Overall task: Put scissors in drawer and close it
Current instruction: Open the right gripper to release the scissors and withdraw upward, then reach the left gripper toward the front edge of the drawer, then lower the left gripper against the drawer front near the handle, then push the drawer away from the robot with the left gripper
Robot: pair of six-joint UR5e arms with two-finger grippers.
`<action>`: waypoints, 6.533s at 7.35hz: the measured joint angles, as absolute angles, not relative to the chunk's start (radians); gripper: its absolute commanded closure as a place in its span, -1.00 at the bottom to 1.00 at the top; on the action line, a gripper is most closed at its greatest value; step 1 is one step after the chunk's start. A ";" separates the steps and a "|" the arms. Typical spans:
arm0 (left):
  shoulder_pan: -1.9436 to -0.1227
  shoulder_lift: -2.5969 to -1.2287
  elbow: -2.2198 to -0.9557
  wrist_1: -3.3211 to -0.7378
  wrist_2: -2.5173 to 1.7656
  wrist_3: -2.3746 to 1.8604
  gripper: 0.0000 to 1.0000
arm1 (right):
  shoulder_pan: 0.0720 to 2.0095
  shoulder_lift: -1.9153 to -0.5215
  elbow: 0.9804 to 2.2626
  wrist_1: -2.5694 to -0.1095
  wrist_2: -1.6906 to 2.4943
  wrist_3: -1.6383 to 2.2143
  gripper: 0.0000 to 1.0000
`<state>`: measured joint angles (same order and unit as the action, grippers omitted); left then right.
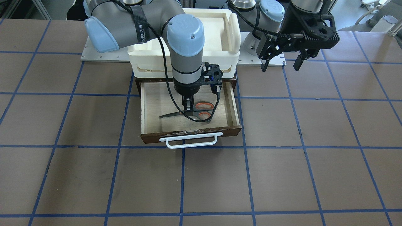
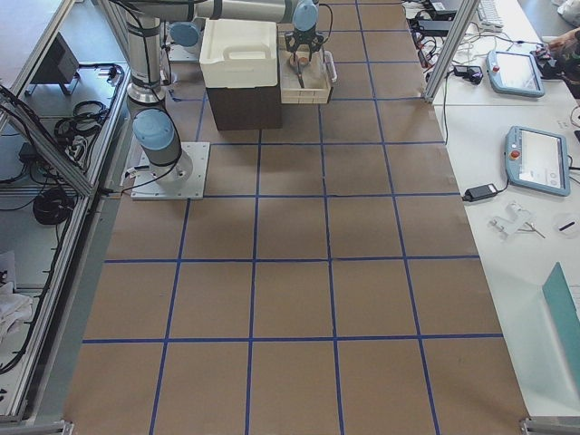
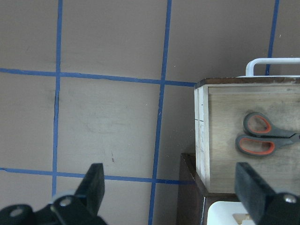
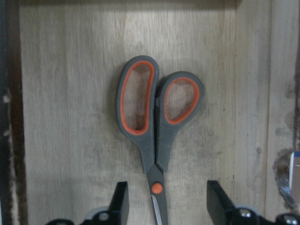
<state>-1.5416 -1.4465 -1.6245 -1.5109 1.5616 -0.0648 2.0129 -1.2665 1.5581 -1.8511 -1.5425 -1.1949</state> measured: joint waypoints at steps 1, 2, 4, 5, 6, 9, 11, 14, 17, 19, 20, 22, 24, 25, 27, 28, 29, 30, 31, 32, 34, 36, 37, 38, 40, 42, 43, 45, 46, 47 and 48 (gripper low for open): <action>-1.542 -1.447 -1.624 -1.511 1.562 -0.065 -1.00 | 2.001 -1.280 1.550 -1.859 -1.550 -1.191 -0.95; -1.542 -1.451 -1.624 -1.509 1.560 -0.068 -1.00 | 1.965 -1.307 1.543 -1.864 -1.555 -1.163 -0.98; -1.546 -1.476 -1.624 -1.498 1.553 -0.085 -1.00 | 1.844 -1.370 1.534 -1.865 -1.551 -0.954 -1.00; -1.549 -1.494 -1.624 -1.487 1.553 -0.106 -1.00 | 1.783 -1.394 1.532 -1.865 -1.550 -0.796 -1.00; -1.561 -1.520 -1.622 -1.454 1.552 -0.131 -1.00 | 1.726 -1.410 1.532 -1.863 -1.556 -0.617 -1.00; -1.668 -1.640 -1.597 -1.285 1.559 -0.208 -1.00 | 1.578 -1.458 1.537 -1.843 -1.571 -0.268 -1.00; -1.750 -1.736 -1.589 -1.197 1.562 -0.302 -1.00 | 1.504 -1.489 1.540 -1.802 -1.570 -0.171 -1.00; -1.844 -1.924 -1.489 -1.128 1.584 -0.412 -1.00 | 1.490 -1.513 1.577 -1.755 -1.565 -0.022 -1.00; -1.900 -2.069 -1.386 -1.141 1.633 -0.474 -1.00 | 1.520 -1.539 1.634 -1.761 -1.567 -0.038 -1.00; -1.900 -2.124 -1.330 -1.132 1.630 -0.479 -1.00 | 1.525 -1.566 1.639 -1.751 -1.563 -0.058 -1.00; -1.898 -2.151 -1.299 -1.129 1.629 -0.478 -1.00 | 1.528 -1.573 1.639 -1.748 -1.559 -0.058 -1.00; -1.883 -2.187 -1.276 -1.157 1.628 -0.474 -1.00 | 1.529 -1.572 1.639 -1.748 -1.563 -0.057 -1.00; -1.857 -2.203 -1.272 -1.213 1.613 -0.475 -1.00 | 1.529 -1.571 1.638 -1.748 -1.555 -0.051 -1.00; -1.852 -2.213 -1.270 -1.249 1.610 -0.477 -1.00 | 1.529 -1.573 1.638 -1.748 -1.553 -0.049 -1.00; -1.849 -2.232 -1.263 -1.321 1.605 -0.450 -1.00 | 1.529 -1.578 1.637 -1.747 -1.556 -0.048 -1.00; -1.849 -2.239 -1.258 -1.329 1.604 -0.432 -1.00 | 1.529 -1.582 1.637 -1.747 -1.559 -0.048 -1.00; -1.850 -2.246 -1.253 -1.333 1.601 -0.428 -1.00 | 1.529 -1.584 1.637 -1.747 -1.559 -0.047 -1.00; -1.851 -2.256 -1.252 -1.339 1.588 -0.428 -1.00 | 1.529 -1.585 1.637 -1.748 -1.557 -0.047 -1.00; -1.852 -2.270 -1.252 -1.343 1.567 -0.427 -1.00 | 1.529 -1.587 1.637 -1.746 -1.561 -0.047 -1.00; -1.854 -2.281 -1.252 -1.347 1.555 -0.427 -1.00 | 1.530 -1.593 1.639 -1.739 -1.562 -0.047 -1.00; -1.860 -2.290 -1.252 -1.365 1.549 -0.430 -1.00 | 1.531 -1.608 1.641 -1.720 -1.565 -0.047 -1.00; -1.867 -2.291 -1.255 -1.384 1.540 -0.448 -1.00 | 1.531 -1.608 1.641 -1.717 -1.566 -0.055 -1.00; -1.870 -2.291 -1.256 -1.390 1.530 -0.458 -1.00 | 1.531 -1.606 1.642 -1.717 -1.566 -0.055 -1.00; -1.874 -2.286 -1.258 -1.401 1.525 -0.469 -1.00 | 1.531 -1.604 1.642 -1.717 -1.567 -0.053 -1.00; -1.878 -2.266 -1.262 -1.443 1.525 -0.477 -1.00 | 1.531 -1.602 1.643 -1.717 -1.568 -0.055 -1.00; -1.879 -2.248 -1.263 -1.460 1.517 -0.478 -1.00 | 1.531 -1.601 1.643 -1.719 -1.570 -0.057 -1.00; -1.880 -2.238 -1.264 -1.462 1.509 -0.479 -1.00 | 1.531 -1.600 1.643 -1.720 -1.570 -0.058 -1.00; -1.883 -2.211 -1.270 -1.465 1.502 -0.479 -1.00 | 1.531 -1.600 1.643 -1.723 -1.570 -0.058 -1.00; -1.890 -2.194 -1.277 -1.466 1.502 -0.479 -1.00 | 1.531 -1.600 1.643 -1.724 -1.570 -0.058 -1.00; -1.903 -2.179 -1.283 -1.466 1.503 -0.485 -1.00 | 1.531 -1.600 1.643 -1.725 -1.571 -0.058 -1.00; -1.919 -2.163 -1.291 -1.467 1.506 -0.501 -1.00 | 1.531 -1.600 1.643 -1.725 -1.571 -0.058 -1.00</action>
